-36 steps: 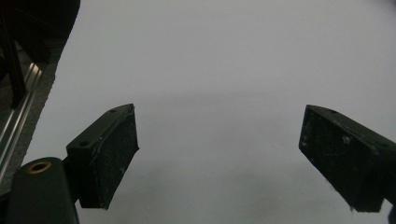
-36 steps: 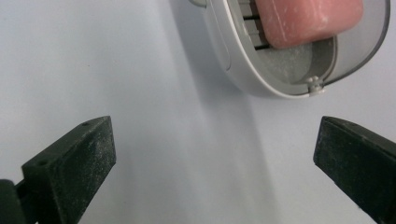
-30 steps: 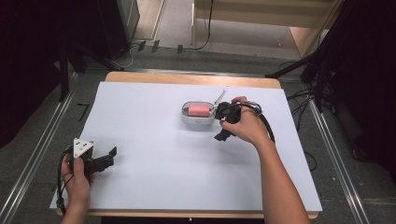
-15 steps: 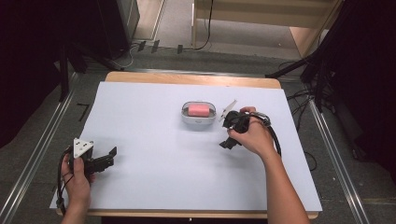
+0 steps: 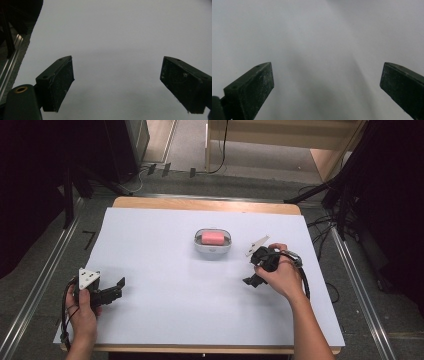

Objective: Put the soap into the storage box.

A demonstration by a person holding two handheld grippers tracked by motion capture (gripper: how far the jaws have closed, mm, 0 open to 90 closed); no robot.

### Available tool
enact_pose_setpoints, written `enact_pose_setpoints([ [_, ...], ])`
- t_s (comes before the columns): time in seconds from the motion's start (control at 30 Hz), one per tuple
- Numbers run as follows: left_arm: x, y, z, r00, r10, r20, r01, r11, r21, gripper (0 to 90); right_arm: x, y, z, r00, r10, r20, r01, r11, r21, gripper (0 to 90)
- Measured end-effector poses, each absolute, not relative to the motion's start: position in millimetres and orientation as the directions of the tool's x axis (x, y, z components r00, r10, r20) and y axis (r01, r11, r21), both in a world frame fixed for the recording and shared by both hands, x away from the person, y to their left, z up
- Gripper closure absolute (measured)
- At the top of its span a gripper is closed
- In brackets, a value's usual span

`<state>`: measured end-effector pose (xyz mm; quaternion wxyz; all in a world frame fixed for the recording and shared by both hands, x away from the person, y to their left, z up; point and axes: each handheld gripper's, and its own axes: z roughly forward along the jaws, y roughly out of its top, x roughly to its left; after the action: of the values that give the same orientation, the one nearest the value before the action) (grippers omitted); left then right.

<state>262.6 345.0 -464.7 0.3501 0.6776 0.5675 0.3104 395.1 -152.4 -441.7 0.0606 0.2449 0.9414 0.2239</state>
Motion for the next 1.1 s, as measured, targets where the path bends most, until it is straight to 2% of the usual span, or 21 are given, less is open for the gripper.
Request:
enact_pose_setpoints([
  [0.73,262.6,344.5,-464.7,0.163,0.986,0.026,0.552,-0.113,0.826,12.6,363.0,-203.3,-455.1,-0.804,0.594,0.032,0.496,0.641,0.585,0.0],
  [1.1,262.6,344.3,-464.8,0.161,0.987,0.028,0.551,-0.114,0.827,12.6,343.6,-234.6,-463.2,-0.753,0.656,0.061,0.515,0.529,0.674,0.0],
])
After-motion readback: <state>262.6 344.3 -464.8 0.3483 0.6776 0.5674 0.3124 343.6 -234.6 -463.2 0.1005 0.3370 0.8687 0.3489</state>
